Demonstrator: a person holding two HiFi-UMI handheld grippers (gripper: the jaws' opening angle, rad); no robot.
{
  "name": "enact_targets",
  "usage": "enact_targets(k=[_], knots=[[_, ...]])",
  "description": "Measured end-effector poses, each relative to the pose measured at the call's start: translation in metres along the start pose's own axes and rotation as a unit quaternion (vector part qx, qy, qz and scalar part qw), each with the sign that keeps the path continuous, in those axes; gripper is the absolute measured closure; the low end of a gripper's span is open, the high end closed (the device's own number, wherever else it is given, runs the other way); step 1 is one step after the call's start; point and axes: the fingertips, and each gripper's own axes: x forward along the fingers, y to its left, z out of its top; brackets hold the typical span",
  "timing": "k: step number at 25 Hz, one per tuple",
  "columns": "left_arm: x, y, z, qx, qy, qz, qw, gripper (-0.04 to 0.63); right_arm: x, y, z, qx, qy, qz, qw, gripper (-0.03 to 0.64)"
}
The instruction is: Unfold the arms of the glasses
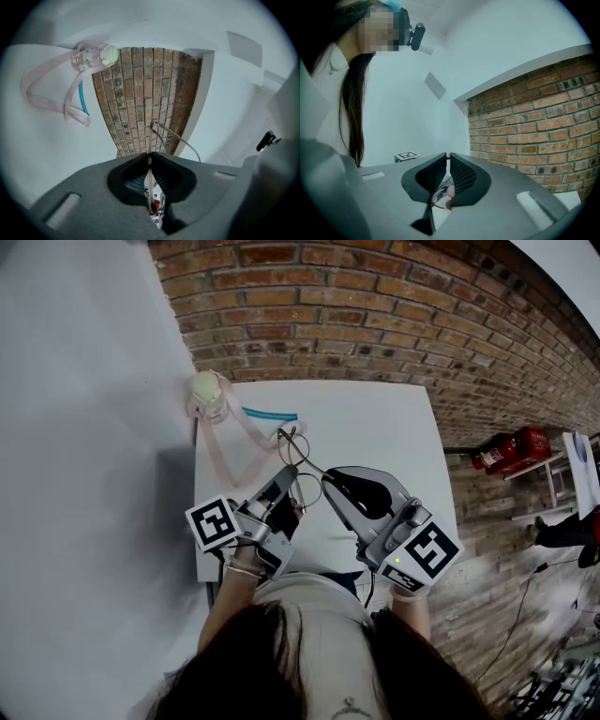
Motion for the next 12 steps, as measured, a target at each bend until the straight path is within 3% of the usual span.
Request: enact_targets(k=[12], knots=[[0.002, 0.000, 0.000, 0.006, 0.009, -0.003, 0.9999, 0.571, 0.005, -0.009, 0.014, -0.015, -0.012, -0.007, 1.000, 0.584]])
